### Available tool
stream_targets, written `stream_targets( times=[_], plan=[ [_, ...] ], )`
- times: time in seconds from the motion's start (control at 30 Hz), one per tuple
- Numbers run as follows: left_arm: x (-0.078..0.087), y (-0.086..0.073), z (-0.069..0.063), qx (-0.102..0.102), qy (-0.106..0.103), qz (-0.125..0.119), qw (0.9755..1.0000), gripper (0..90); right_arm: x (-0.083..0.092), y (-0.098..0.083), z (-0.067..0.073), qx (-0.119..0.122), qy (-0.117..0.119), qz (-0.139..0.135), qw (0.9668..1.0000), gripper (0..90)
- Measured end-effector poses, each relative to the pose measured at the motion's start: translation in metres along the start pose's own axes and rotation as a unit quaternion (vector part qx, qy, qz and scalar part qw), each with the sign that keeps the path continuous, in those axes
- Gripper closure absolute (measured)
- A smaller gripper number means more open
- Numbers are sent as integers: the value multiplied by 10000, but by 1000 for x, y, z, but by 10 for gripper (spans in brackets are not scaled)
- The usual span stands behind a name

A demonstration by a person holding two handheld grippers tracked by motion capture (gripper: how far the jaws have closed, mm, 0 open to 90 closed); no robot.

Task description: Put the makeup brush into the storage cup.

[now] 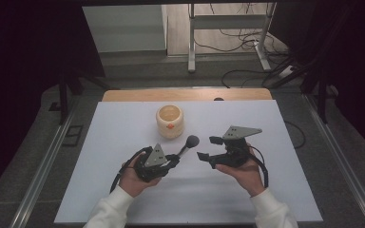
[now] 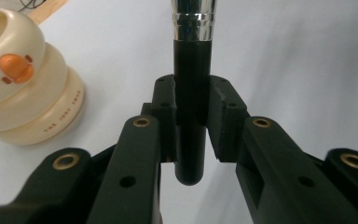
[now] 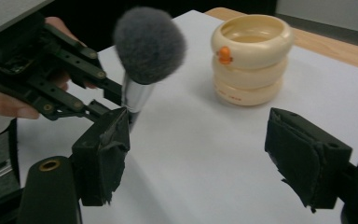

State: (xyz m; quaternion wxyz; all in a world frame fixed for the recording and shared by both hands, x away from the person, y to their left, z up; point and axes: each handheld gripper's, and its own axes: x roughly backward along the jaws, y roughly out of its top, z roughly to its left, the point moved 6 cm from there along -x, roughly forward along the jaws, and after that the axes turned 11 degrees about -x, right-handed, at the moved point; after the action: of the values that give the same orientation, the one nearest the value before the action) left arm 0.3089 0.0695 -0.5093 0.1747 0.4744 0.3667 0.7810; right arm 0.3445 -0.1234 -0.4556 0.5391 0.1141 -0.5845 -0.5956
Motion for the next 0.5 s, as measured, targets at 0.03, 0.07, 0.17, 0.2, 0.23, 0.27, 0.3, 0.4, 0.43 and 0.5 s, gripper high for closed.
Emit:
stream_targets(
  times=[0.03, 0.07, 0.17, 0.2, 0.23, 0.27, 0.3, 0.4, 0.43, 0.5],
  plan=[
    [-1, 0, -1, -19, -12, 12, 10000, 746, -1, 0, 1, 12, 4, 8, 10000, 230],
    [-2, 1, -1, -26, -22, 8, 10000, 747, -3, -1, 2, 22, 17, 15, 10000, 230],
    [-5, 2, -3, -60, -44, 27, 10000, 747, -7, -2, 5, 49, 41, 42, 10000, 231],
    [-5, 2, -3, -64, -50, 30, 10000, 747, -8, -2, 5, 45, 46, 36, 10000, 232],
    [-6, 2, -3, -64, -52, 32, 10000, 747, -9, -2, 6, 33, 53, 43, 10000, 232],
    [-6, 2, -3, -66, -46, 27, 10000, 747, -11, -3, 6, 21, 63, 70, 10000, 233],
    [-6, 3, -3, -54, -44, 18, 10000, 747, -12, -4, 6, 22, 58, 75, 10000, 234],
    [-6, 3, -3, -19, -39, -5, 10000, 746, -15, -6, 6, 3, 57, 84, 9999, 240],
    [-6, 3, -3, -8, -43, -14, 10000, 747, -15, -6, 7, 9, 60, 78, 10000, 241],
    [-6, 4, -4, 15, -55, -32, 10000, 747, -16, -6, 7, 19, 63, 52, 10000, 253]
  ],
)
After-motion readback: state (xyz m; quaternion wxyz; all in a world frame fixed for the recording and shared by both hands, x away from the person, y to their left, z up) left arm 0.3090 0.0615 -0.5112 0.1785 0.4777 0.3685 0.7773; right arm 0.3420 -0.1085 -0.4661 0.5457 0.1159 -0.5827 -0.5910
